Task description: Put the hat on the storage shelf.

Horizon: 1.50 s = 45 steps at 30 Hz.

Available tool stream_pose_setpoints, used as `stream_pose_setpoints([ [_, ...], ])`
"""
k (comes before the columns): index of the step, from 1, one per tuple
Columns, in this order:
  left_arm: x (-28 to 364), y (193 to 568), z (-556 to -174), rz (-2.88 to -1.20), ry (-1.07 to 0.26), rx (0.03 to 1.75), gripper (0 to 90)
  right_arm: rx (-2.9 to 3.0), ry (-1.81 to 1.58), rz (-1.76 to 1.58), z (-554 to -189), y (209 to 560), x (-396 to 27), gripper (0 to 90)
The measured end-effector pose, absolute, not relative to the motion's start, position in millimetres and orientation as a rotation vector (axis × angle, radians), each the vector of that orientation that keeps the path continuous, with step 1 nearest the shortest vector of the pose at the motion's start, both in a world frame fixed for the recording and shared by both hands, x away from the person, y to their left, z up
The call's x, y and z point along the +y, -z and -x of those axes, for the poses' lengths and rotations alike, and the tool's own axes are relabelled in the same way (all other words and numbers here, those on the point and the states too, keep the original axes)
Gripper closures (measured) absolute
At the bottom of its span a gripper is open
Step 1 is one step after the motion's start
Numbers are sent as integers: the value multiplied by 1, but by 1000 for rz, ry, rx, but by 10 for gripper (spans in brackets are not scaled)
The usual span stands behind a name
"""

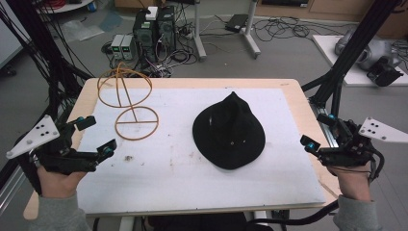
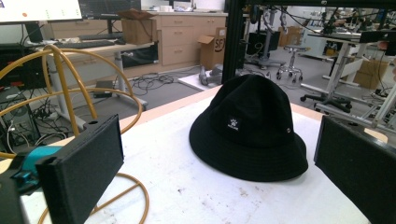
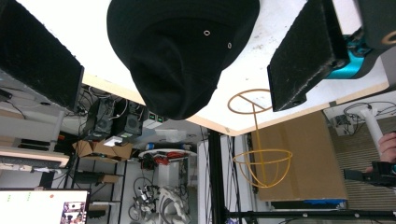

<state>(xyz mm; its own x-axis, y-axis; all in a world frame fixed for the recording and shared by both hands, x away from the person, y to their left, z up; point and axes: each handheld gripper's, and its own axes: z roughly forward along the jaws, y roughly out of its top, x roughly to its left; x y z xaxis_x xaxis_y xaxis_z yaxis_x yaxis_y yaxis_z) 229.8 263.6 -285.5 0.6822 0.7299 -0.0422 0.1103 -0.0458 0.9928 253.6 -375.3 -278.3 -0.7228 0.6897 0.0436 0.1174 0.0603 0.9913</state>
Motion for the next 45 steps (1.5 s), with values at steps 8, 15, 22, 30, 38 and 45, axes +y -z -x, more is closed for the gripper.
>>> stream_pose_setpoints([
  [8, 268, 285, -223, -1558, -588, 730, 17, 1902, -1711, -781, -258, 277, -371, 27],
  [15, 270, 286, -218, -1561, -596, 742, 17, 1922, -1711, -759, -264, 275, -362, 27],
  [22, 271, 286, -212, -1561, -605, 745, 17, 1940, -1720, -731, -270, 270, -351, 27],
  [30, 267, 288, -208, -1575, -600, 739, 17, 1969, -1728, -705, -278, 265, -341, 27],
  [38, 268, 288, -203, -1579, -611, 751, 17, 2005, -1717, -691, -293, 261, -329, 28],
  [45, 268, 290, -202, -1582, -604, 761, 17, 2041, -1701, -672, -308, 258, -312, 27],
])
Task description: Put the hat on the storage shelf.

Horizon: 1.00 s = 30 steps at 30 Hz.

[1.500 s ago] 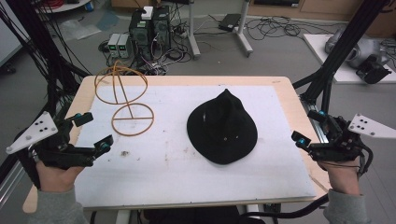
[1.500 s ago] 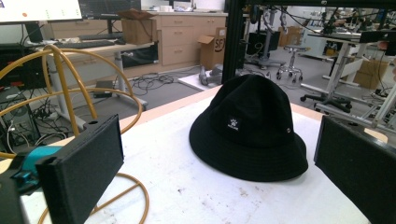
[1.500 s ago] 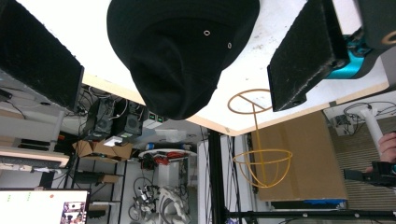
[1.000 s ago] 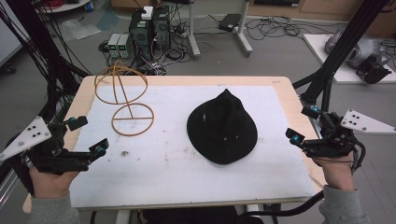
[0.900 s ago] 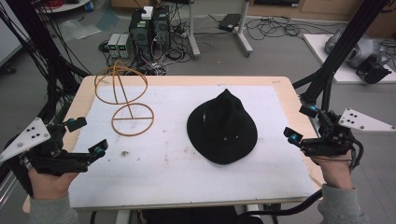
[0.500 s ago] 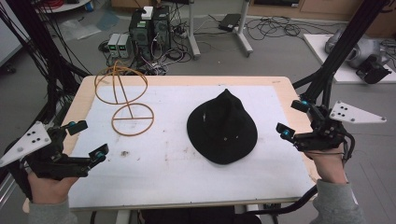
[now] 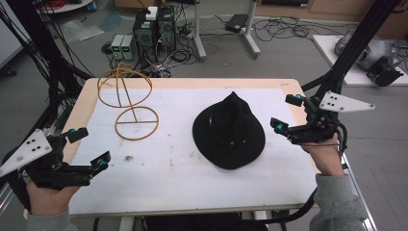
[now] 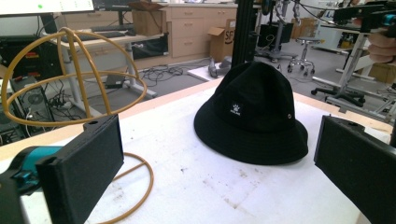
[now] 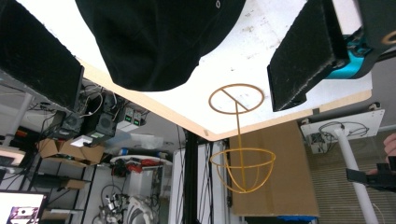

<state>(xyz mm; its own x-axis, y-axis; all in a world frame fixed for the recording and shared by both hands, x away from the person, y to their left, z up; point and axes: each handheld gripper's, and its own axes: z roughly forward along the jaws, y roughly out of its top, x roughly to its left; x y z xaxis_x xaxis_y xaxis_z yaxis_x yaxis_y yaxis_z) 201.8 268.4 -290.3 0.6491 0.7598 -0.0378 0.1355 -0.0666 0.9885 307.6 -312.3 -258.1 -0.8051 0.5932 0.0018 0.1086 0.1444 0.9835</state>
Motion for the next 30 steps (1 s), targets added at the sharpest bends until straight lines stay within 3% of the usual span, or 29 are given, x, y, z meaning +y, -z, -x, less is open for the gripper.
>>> stream_pose_setpoints([
  [30, 280, 293, -172, -1577, -648, 813, 17, 2125, -1667, -647, -366, 259, -259, 28],
])
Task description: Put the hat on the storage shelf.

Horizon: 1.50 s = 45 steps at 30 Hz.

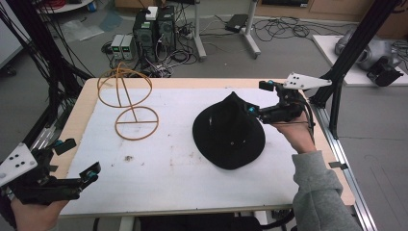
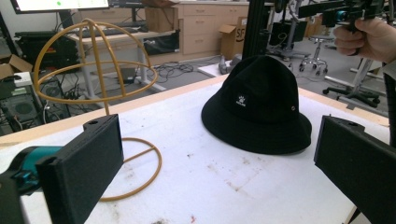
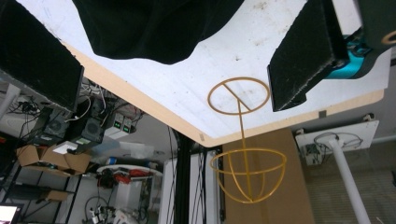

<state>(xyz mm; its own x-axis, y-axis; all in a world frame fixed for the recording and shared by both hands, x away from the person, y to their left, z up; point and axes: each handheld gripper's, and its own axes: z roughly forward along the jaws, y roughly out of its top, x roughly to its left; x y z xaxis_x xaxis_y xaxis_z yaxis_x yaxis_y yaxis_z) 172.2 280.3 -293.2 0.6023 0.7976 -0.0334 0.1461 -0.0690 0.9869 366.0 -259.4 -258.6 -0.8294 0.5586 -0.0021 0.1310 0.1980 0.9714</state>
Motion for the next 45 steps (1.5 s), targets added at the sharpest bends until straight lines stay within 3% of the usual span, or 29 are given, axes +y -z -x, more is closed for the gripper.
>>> stream_pose_setpoints([
  [24, 287, 296, -162, -1570, -670, 850, 17, 2146, -1626, -655, -399, 253, -229, 27],
  [45, 279, 298, -174, -1591, -649, 829, 17, 2156, -1555, -789, -412, 293, -227, 27],
])
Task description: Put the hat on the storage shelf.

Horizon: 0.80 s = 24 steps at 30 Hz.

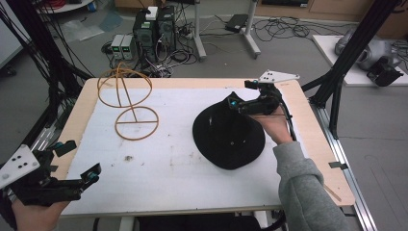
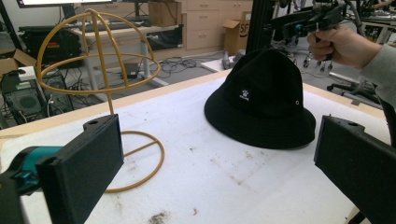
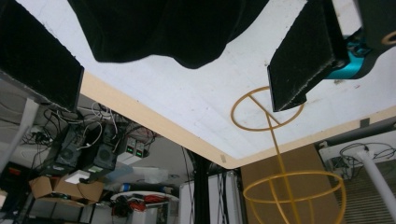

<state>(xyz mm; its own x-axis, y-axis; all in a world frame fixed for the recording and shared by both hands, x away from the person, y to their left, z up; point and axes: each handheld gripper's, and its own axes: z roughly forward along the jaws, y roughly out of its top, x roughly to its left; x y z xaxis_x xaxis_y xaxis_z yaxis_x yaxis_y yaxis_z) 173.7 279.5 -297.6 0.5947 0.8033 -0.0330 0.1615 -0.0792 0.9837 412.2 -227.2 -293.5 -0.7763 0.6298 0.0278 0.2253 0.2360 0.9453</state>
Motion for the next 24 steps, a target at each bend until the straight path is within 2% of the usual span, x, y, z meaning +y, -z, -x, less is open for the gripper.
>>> stream_pose_setpoints([
  [24, 276, 299, -177, -1611, -645, 830, 17, 2167, -1508, -901, -426, 343, -224, 30],
])
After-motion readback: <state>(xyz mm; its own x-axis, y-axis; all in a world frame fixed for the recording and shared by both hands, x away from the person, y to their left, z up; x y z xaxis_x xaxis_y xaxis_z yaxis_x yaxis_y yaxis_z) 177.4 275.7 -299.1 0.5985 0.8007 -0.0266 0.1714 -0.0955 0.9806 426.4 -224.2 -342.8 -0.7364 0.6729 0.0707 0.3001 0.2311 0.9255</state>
